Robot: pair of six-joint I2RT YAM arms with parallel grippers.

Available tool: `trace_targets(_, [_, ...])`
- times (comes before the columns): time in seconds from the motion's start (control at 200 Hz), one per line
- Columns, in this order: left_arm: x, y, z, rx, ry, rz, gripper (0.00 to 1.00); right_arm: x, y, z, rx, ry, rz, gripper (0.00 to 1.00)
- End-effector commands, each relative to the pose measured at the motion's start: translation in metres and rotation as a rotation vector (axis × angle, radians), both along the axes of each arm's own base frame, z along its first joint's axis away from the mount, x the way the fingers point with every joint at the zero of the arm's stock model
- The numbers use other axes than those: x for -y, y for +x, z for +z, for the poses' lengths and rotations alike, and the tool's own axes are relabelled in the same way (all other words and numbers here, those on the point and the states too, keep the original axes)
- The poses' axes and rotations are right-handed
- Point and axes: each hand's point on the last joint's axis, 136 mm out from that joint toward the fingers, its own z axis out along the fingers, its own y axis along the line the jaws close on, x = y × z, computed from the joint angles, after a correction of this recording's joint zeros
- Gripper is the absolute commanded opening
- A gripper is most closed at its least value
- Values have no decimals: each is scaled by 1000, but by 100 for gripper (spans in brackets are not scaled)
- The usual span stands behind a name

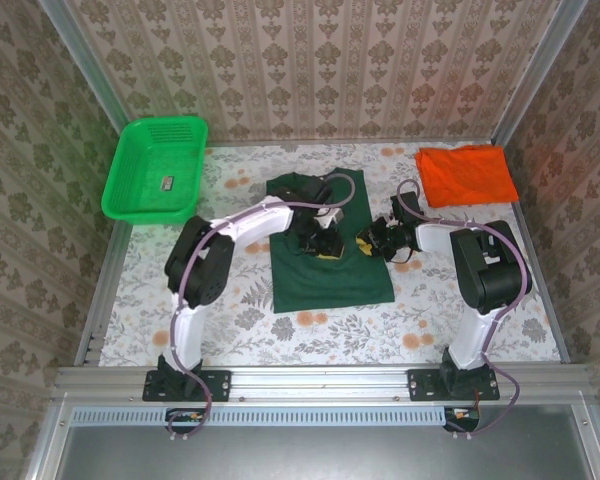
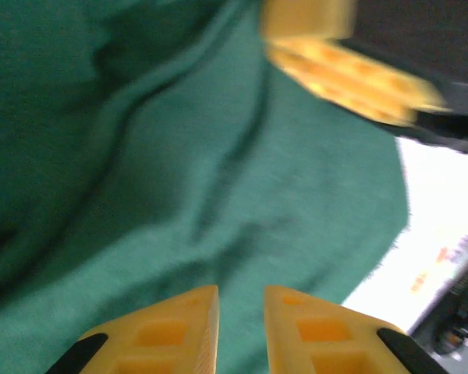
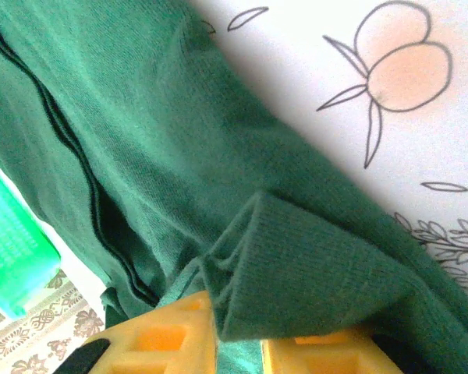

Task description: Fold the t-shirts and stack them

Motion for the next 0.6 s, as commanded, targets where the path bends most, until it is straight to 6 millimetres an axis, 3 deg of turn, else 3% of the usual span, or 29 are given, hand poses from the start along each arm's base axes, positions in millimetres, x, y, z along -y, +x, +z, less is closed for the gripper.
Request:
trace_targets(0.0, [-17, 34, -18, 46, 72, 58, 22, 11, -8, -24, -71, -49, -6, 23])
trace_targets(0.17, [-37, 68, -39, 21, 85, 194, 24, 18, -10, -30, -92, -54, 0, 23])
trace_targets(0.335, [-51, 76, -56, -75, 44, 280, 26, 24, -15, -33, -106, -52, -4, 23])
trace_targets(0.49, [-56, 76, -51, -105, -21, 308, 35, 27, -13, -29, -94, -40, -14, 24])
trace_targets(0.595, [-61, 85, -34, -105, -96, 345, 46, 26, -6, -18, -62, -29, -6, 27])
